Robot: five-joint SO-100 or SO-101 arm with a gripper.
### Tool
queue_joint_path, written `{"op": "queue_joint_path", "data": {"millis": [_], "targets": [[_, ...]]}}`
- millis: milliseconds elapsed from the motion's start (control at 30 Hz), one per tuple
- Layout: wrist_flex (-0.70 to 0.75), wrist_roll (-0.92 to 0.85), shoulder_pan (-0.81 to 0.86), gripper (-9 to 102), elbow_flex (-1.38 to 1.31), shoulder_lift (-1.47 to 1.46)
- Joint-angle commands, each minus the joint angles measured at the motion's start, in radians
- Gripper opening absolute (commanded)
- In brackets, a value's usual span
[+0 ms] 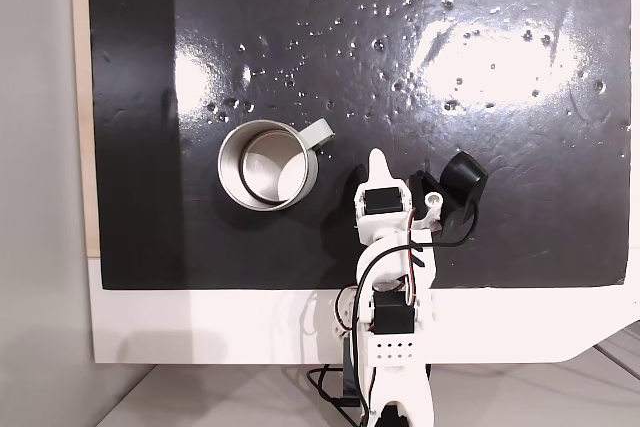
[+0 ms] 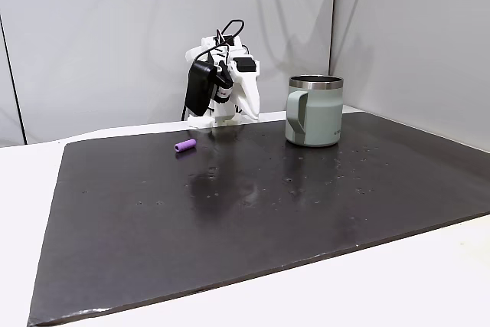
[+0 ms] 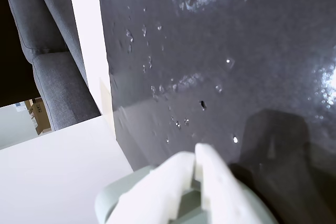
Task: Grasp a pengrip and put it in the cup.
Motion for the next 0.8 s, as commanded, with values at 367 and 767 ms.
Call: {"op": "queue_joint_path", "data": {"millis": [367,767], "targets": [[-0.005,0.006,0.005,0,-0.002,0.008],[0.268,-0.374,0.054,0,-0.261,-0.029]]}}
